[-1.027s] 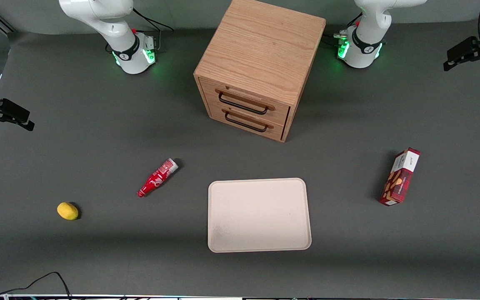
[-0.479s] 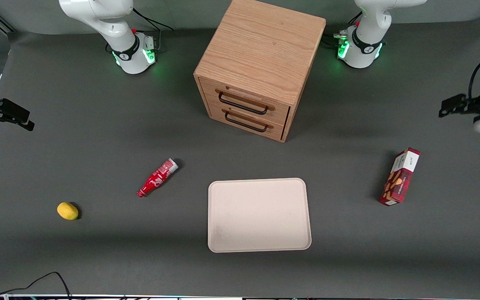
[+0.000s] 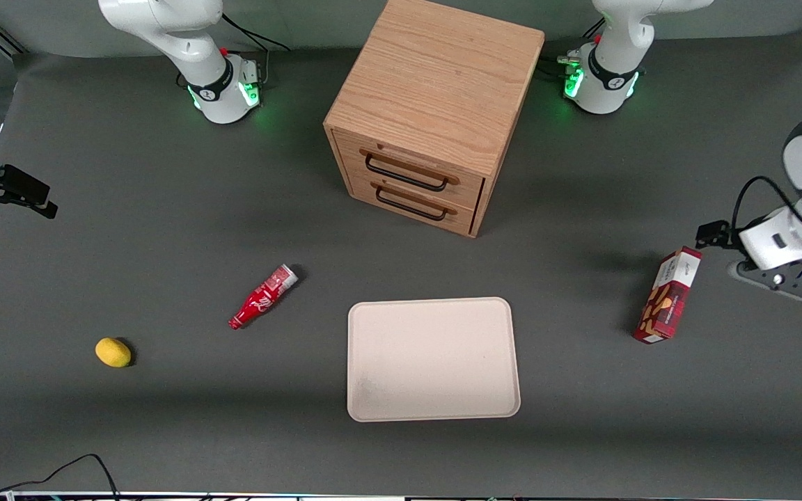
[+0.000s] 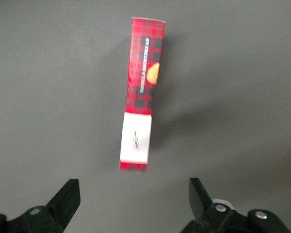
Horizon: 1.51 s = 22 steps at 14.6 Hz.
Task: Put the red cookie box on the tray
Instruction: 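Move the open left gripper down over the red tartan cookie box, then close the left gripper on the white end of the cookie box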
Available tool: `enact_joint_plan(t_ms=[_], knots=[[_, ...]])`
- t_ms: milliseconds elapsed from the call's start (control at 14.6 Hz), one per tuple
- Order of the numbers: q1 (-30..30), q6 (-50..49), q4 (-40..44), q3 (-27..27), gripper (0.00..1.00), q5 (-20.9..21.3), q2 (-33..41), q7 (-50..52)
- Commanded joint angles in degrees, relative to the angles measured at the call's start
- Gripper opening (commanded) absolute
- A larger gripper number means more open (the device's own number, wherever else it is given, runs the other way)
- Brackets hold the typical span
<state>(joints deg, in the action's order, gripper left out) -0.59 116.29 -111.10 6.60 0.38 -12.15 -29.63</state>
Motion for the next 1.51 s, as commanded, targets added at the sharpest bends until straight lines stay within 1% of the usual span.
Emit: enact_joint_plan(t_ms=[0, 137, 548, 685, 959, 1027, 1096, 1164, 1233, 1438], knots=[[0.1, 8.0, -3.8, -0.1, 1.0, -0.3, -2.5, -2.1], [0.2, 11.7, -4.6, -0.3, 1.0, -1.0, -4.8, -2.1], [0.2, 21.2, -7.5, -0.9, 1.0, -1.3, -9.4, -2.0], [0.2, 22.8, -7.3, -1.8, 1.0, -4.0, -10.6, -2.1], [0.2, 23.5, -7.4, -2.0, 1.0, -4.2, -11.2, -2.1], [0.2, 23.7, -7.5, -2.0, 0.73, -4.3, -11.2, -2.0], [0.2, 23.7, -7.5, -2.0, 0.17, -4.3, -11.2, -2.0], [0.2, 23.7, -7.4, -2.0, 0.03, -4.3, -11.3, -2.0], [0.2, 23.6, -7.4, -2.0, 0.0, -4.3, -11.4, -2.1], [0.2, 23.7, -7.2, -2.0, 0.0, -4.2, -11.6, -2.1]])
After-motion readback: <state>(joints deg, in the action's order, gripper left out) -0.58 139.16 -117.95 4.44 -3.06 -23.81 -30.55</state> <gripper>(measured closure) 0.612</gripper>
